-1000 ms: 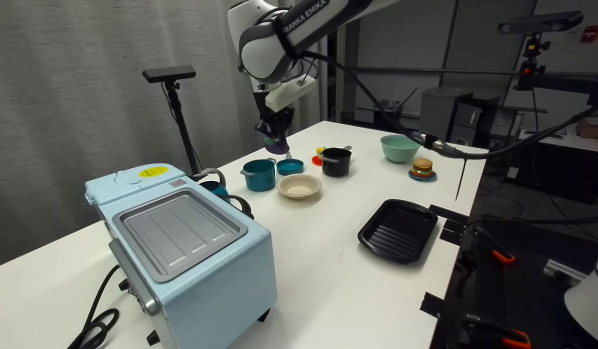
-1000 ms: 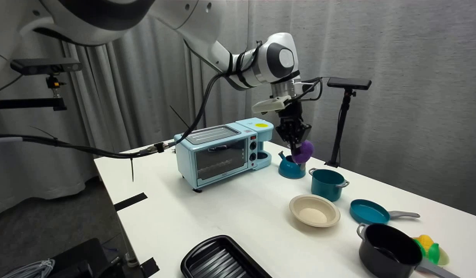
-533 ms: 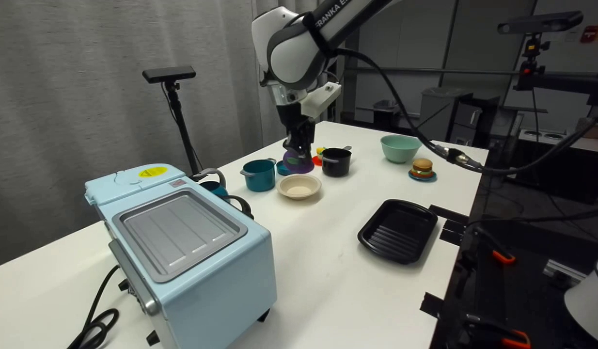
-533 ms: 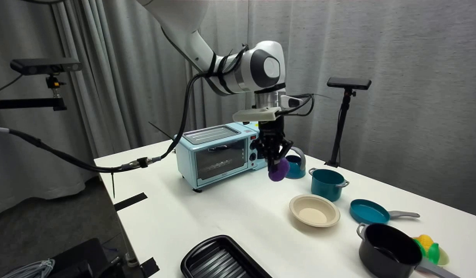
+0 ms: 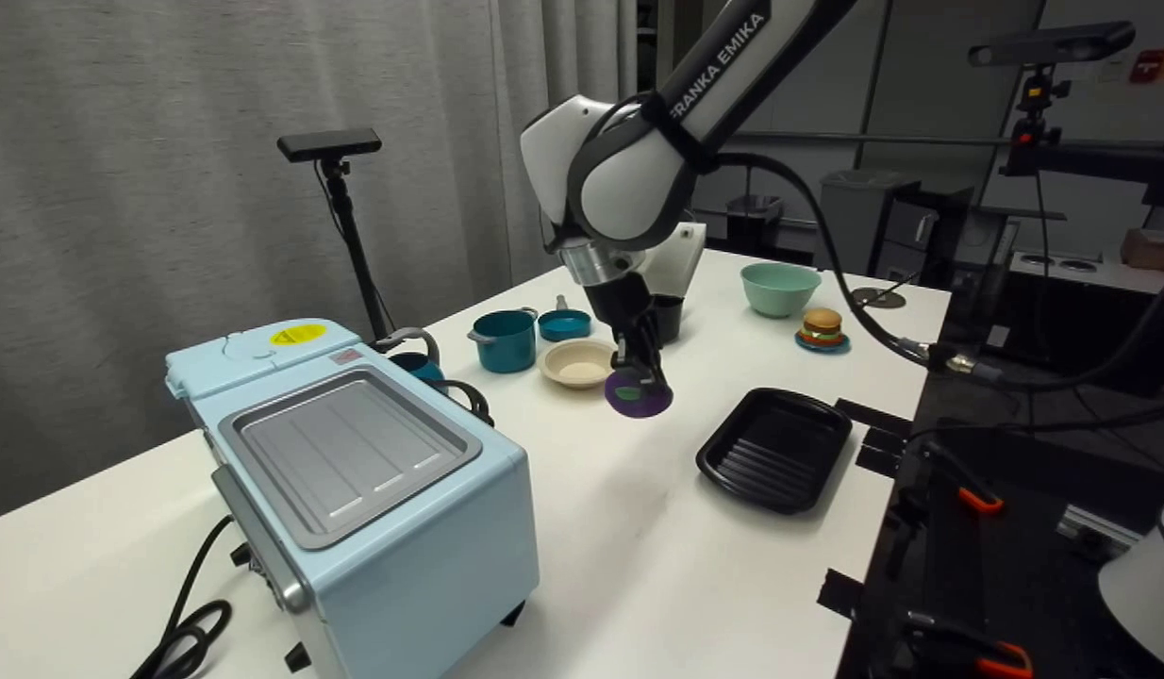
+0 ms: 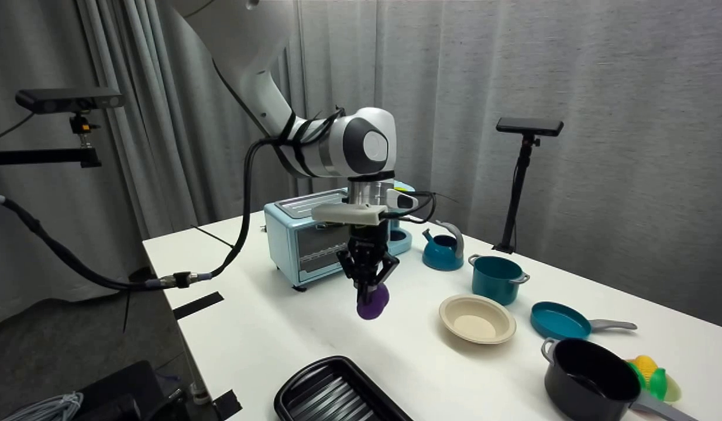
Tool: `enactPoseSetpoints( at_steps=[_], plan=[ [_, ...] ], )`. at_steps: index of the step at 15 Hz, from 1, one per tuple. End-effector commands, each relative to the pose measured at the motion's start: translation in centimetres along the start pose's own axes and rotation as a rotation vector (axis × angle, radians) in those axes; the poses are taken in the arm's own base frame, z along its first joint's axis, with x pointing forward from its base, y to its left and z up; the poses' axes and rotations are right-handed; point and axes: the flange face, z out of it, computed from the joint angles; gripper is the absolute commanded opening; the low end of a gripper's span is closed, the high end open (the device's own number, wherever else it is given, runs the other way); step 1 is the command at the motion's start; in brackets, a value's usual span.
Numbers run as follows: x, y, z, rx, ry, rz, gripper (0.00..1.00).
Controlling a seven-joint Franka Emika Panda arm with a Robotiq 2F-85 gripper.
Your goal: Pick up the eggplant from the bowl and put it on the table
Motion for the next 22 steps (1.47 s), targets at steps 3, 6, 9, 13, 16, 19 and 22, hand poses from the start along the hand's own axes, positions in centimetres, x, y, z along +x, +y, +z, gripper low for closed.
enactPoseSetpoints(
  at_steps=[3, 6, 9, 13, 16, 19, 22],
  plan=[
    [1.3, -1.6, 3.4, -0.049, -0.004, -0.031, 0.02],
    [2.2, -2.4, 5.7, -0.072, -0.046, -0.048, 0.02],
    [2.9, -3.3, 7.7, -0.097, -0.084, -0.061, 0.02],
    [3.4, -3.8, 7.7, -0.123, -0.089, -0.064, 0.43],
    [3.4, -3.6, 5.9, -0.137, -0.032, -0.060, 0.66],
    [2.8, -2.5, 3.9, -0.169, 0.018, -0.037, 0.89],
    [2.0, -1.0, 2.0, -0.166, 0.028, -0.007, 1.00]
  ],
)
